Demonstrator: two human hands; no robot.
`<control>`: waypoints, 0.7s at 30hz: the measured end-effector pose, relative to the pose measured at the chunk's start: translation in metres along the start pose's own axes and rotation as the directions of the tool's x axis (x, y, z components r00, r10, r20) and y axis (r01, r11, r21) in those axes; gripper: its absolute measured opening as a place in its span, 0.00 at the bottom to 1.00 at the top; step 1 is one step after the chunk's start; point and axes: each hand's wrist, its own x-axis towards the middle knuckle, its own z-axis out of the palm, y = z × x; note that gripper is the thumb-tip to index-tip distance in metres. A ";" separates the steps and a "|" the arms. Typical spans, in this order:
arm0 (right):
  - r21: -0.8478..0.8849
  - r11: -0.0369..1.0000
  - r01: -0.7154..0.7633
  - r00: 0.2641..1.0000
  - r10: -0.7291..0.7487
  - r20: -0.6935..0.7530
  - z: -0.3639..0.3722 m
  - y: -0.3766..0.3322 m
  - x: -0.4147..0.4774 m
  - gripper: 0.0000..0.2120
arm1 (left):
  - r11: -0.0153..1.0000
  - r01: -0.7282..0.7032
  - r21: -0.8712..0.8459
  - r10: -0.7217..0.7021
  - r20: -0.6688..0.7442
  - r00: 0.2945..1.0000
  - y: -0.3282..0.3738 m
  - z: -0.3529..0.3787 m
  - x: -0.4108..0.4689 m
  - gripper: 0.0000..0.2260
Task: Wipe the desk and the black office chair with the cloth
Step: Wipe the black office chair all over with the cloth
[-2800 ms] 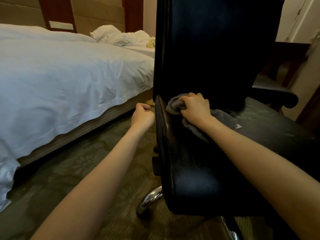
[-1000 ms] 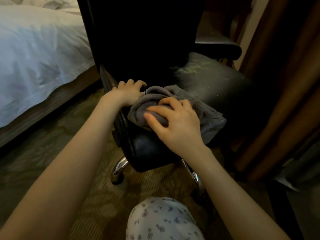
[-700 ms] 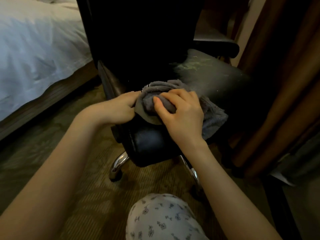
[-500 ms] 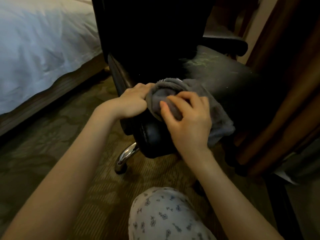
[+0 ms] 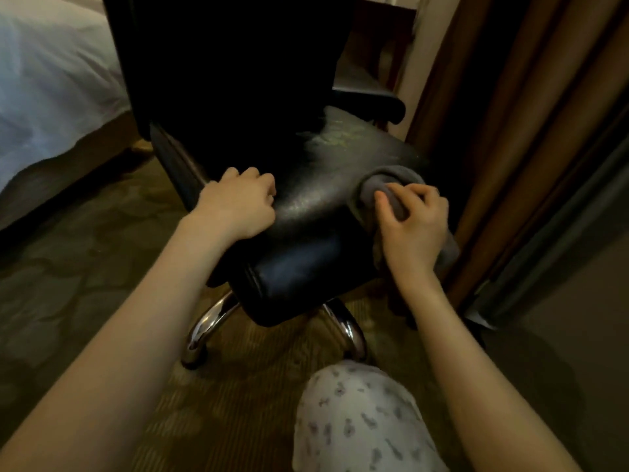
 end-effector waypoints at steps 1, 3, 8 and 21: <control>0.027 0.997 0.067 0.998 -0.067 -0.020 0.003 -0.014 -0.006 0.12 | 0.999 0.022 0.038 -0.020 -0.029 0.999 0.008 0.000 0.002 0.14; 0.071 0.974 0.215 0.976 -0.216 0.008 0.016 -0.038 -0.019 0.11 | 0.995 0.062 0.083 -0.058 -0.056 0.997 0.017 0.001 0.008 0.16; 0.050 0.958 0.281 0.956 -0.284 0.071 0.038 -0.018 -0.006 0.14 | 0.987 0.105 0.119 -0.104 -0.009 0.995 0.005 0.003 0.016 0.14; 0.074 0.969 0.235 0.907 -0.246 0.342 0.053 -0.020 0.070 0.12 | 0.969 0.187 0.164 -0.221 0.224 0.949 0.047 -0.018 0.068 0.13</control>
